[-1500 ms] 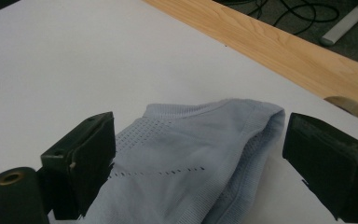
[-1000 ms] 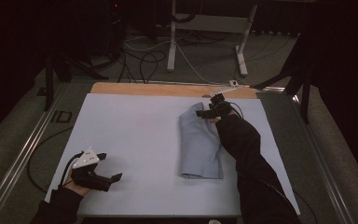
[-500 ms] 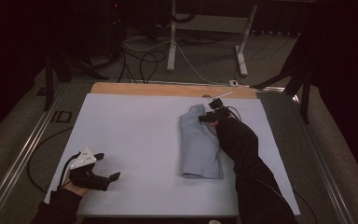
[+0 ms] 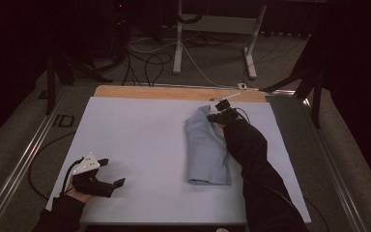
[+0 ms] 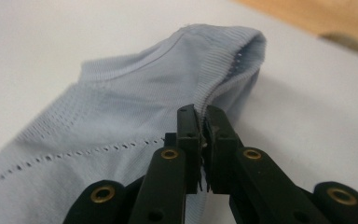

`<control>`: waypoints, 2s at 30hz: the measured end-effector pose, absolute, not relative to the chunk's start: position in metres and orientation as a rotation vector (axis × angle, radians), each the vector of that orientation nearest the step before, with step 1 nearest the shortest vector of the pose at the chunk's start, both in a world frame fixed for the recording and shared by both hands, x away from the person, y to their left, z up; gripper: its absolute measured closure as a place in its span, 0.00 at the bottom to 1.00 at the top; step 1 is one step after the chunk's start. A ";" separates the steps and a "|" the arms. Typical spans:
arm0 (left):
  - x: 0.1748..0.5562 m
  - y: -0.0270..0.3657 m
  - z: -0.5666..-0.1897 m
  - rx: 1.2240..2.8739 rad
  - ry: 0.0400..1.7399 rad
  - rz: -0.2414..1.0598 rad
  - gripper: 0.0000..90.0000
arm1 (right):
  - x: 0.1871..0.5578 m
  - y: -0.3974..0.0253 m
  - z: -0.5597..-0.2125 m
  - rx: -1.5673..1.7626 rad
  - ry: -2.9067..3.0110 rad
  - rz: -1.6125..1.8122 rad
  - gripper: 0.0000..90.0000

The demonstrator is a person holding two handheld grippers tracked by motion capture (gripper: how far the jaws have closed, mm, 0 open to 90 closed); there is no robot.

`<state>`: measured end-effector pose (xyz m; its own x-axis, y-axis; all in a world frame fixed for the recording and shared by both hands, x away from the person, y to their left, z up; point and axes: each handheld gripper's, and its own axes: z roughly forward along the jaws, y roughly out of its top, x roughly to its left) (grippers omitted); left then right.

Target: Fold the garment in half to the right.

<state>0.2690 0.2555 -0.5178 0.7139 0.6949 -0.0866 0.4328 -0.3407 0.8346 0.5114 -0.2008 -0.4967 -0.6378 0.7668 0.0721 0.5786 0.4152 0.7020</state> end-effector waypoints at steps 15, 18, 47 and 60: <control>0.269 0.255 -0.518 1.988 0.853 0.347 0.00 | 0.521 -0.199 -0.512 1.241 2.446 0.977 0.96; 0.269 0.255 -0.518 1.984 0.860 0.345 0.00 | 0.523 -0.200 -0.513 1.243 2.451 0.959 0.96; 0.267 0.253 -0.513 1.985 0.834 0.373 0.00 | 0.459 -0.205 -0.466 1.094 2.471 0.984 0.49; 0.265 0.252 -0.512 1.994 0.825 0.384 0.00 | 0.385 -0.213 -0.459 1.007 2.450 1.048 0.49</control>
